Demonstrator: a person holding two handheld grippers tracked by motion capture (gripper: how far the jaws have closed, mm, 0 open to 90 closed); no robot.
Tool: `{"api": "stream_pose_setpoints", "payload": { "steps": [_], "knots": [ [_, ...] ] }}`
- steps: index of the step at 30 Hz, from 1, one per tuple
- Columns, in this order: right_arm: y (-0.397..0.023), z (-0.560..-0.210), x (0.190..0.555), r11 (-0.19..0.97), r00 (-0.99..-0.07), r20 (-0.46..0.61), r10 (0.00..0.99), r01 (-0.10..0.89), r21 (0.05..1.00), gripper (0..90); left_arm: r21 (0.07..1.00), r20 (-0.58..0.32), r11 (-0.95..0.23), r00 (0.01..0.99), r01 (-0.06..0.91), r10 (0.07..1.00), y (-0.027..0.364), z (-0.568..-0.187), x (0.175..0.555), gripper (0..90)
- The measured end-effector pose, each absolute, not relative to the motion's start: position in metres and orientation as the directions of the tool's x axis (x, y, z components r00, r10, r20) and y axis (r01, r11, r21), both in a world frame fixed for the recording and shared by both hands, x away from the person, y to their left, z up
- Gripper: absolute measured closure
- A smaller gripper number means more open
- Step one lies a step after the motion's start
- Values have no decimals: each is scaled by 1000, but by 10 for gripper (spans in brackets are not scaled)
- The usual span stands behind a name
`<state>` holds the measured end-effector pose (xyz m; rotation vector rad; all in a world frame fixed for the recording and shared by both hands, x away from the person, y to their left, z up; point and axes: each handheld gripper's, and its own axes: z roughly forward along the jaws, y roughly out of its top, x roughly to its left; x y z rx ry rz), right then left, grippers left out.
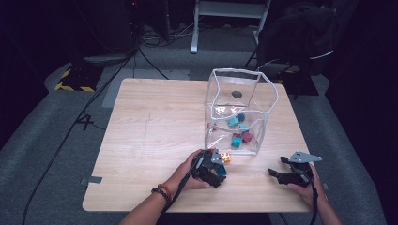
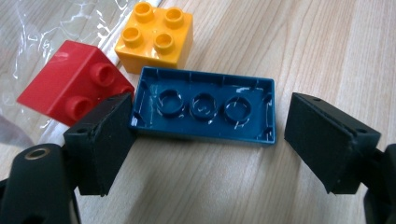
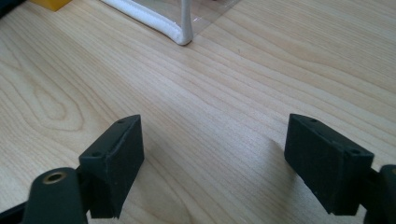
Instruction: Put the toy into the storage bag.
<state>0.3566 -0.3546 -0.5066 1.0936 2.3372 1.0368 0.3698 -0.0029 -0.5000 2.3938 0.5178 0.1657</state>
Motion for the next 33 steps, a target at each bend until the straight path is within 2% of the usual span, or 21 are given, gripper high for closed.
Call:
{"api": "stream_pose_setpoints", "payload": {
  "steps": [4, 7, 17, 25, 33],
  "knots": [
    [-355, -507, 357, 432, -637, -14, 771, 507, 746, 202, 651, -20, -688, 914, 319, 404, -5, -501, 369, 182],
    [-355, -507, 357, 432, -636, -13, 771, 508, 745, 202, 664, -17, -679, 914, 313, 405, -4, -500, 370, 268],
    [-355, -507, 357, 432, -636, -13, 772, 509, 745, 202, 675, -18, -675, 920, 300, 391, 9, -498, 365, 272],
    [-355, -507, 357, 432, -636, -13, 771, 508, 745, 202, 689, -13, -655, 908, 312, 419, 41, -489, 357, 272],
    [-355, -507, 357, 432, -636, -13, 771, 508, 745, 201, 711, -10, -600, 857, 368, 515, 89, -480, 361, 273]
  ]
}}
